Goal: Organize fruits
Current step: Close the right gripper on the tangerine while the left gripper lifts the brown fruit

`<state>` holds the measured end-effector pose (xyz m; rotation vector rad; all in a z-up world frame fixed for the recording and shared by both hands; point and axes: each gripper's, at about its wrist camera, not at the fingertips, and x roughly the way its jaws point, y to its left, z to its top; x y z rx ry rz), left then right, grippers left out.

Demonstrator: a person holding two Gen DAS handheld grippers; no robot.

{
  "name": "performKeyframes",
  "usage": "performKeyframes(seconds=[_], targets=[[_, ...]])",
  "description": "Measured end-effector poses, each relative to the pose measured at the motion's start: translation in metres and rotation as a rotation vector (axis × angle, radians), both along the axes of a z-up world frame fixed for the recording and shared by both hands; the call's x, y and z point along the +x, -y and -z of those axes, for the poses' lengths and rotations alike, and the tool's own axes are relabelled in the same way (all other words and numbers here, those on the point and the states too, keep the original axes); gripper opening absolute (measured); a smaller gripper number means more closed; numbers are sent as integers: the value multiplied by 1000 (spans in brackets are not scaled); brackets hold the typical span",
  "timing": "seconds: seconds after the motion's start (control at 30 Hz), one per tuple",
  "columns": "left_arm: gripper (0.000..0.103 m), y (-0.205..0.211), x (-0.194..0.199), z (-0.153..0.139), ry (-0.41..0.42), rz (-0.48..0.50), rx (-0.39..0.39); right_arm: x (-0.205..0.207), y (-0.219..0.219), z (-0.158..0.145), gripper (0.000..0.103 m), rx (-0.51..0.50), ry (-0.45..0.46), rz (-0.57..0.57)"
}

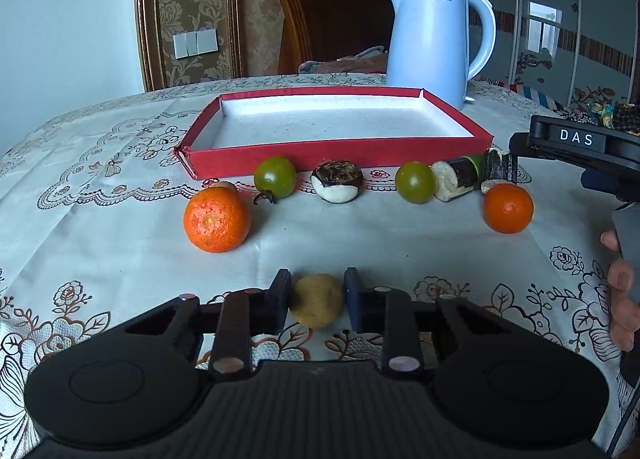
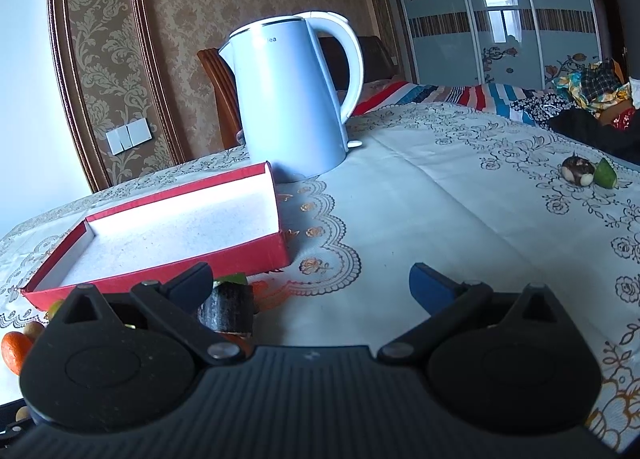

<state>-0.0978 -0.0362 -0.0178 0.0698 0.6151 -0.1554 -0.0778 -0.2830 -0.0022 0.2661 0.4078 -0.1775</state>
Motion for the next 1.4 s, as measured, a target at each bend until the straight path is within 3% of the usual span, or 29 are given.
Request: performKeyframes(seconds=[0.3, 0.73, 0.9, 1.2, 1.4], targets=[[28, -2, 4, -2, -12, -1, -9, -4, 4, -2, 103, 20, 19, -37], [28, -2, 13, -3, -15, -11, -22, -18, -40, -2, 102, -216, -53, -238], [28, -2, 13, -3, -14, -11, -21, -16, -51, 1, 88, -267, -79, -265], [28, -1, 14, -2, -12, -13, -20, -2, -47, 7, 58, -212, -147, -299], [28, -1, 14, -2, -12, -15, -23, 2, -53, 10, 47, -232, -171, -328]])
